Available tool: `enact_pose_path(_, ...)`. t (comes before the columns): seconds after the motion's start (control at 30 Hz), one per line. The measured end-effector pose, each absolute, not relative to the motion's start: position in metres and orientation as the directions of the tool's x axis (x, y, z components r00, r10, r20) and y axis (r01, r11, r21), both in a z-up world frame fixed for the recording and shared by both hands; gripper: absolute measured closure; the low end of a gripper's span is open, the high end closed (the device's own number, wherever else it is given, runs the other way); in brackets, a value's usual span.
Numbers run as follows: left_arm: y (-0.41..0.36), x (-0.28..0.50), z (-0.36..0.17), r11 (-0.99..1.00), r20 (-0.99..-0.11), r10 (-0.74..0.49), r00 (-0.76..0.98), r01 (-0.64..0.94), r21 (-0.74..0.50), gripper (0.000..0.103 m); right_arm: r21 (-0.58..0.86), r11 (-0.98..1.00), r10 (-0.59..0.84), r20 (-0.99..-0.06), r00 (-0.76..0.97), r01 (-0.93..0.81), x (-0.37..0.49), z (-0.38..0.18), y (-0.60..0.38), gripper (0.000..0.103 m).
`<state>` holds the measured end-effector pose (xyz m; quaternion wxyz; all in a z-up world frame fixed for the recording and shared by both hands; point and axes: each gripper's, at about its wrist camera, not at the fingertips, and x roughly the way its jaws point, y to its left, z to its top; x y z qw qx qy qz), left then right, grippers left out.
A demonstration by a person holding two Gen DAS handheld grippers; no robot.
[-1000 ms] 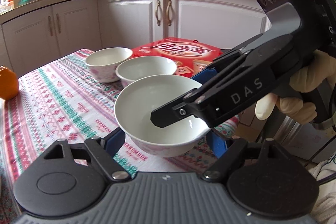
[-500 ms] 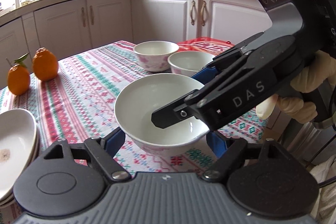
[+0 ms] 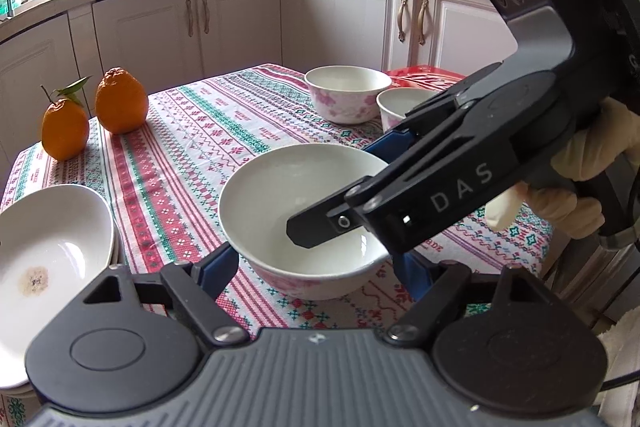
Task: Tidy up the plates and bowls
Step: 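Lower the bowl onto the table beside the plates and open the right gripper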
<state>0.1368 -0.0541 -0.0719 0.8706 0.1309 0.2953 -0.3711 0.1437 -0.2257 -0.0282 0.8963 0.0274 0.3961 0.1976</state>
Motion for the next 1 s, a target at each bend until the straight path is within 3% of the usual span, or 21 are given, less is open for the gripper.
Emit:
enact_pose_path(0.53,-0.057,0.145,-0.072,0.692,-0.617,-0.566,0.547,0.722,0.005,0.019,0.205,0.923,0.37,-0.7,0.611,-0.325,0.15,-0.032,-0.226,0.023)
enact_pose_path(0.63,-0.057,0.144,-0.074,0.69,-0.616,-0.564,0.55,0.724,0.013,0.019,0.217,0.918,0.384,-0.695,0.608,-0.331,0.149,-0.033,-0.226,0.019)
enact_pose_path(0.7,-0.056,0.143,-0.073,0.69,-0.606,-0.568,0.557,0.724,0.019,0.011,0.221,0.914,0.393,-0.686,0.612,-0.34,0.147,-0.032,-0.226,0.006)
enact_pose_path(0.77,-0.054,0.143,-0.07,0.691,-0.596,-0.579,0.557,0.723,0.004,0.008,0.213,0.916,0.389,-0.675,0.627,-0.338,0.144,-0.03,-0.226,0.0)
enact_pose_path(1.0,-0.052,0.138,-0.069,0.708,-0.613,-0.546,0.571,0.705,0.027,0.007,0.197,0.929,0.362,-0.664,0.654,-0.314,0.136,-0.023,-0.232,0.0)
